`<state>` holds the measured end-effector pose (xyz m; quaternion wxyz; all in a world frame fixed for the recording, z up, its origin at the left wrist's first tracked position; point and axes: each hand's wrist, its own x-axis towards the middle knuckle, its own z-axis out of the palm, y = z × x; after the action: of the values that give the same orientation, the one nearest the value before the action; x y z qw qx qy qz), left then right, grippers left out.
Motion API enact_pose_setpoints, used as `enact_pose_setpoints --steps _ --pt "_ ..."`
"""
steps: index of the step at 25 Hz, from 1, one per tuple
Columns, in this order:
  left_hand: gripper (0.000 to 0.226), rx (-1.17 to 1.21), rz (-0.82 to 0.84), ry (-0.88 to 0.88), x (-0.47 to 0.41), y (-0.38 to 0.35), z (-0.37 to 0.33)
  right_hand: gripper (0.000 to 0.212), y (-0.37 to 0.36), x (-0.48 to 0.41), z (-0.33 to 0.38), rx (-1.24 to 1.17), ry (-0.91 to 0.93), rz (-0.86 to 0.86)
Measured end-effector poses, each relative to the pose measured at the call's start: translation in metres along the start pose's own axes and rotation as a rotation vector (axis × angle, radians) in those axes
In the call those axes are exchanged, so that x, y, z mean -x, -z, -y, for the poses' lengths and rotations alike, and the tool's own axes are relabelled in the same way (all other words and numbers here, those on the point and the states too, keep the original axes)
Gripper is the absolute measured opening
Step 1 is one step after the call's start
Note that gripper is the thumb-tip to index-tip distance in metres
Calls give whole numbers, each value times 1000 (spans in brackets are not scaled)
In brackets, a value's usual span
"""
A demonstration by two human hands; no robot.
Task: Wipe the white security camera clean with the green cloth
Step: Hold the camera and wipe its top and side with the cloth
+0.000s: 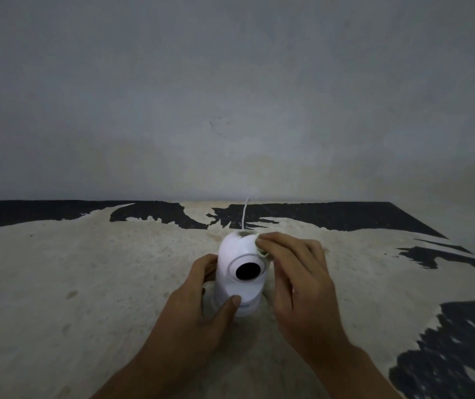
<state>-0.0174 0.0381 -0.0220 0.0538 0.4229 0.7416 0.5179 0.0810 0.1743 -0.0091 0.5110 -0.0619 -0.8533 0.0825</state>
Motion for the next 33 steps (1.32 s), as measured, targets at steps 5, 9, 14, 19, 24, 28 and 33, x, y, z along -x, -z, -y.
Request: enact_pose_setpoints --steps 5,9,14,19,24,28,33 --pt "61 7 -12 -14 0 1 1 37 -1 1 -6 -67 -169 13" --pt "63 0 -17 -1 1 0 0 36 -3 -3 -1 -194 -236 35" --pt "58 -5 29 0 -1 2 0 32 2 -7 -1 -250 -352 80" --pt "53 6 33 -2 -3 1 3 32 3 -22 -8 -219 -296 158" --pt "58 9 30 11 -6 0 7 32 3 -13 -9 -240 -286 109" --pt "63 22 41 25 -7 1 4 39 0 -11 -9 -202 -210 86" --pt "104 -7 43 48 -7 1 6 40 5 -10 -10 -154 -189 27"
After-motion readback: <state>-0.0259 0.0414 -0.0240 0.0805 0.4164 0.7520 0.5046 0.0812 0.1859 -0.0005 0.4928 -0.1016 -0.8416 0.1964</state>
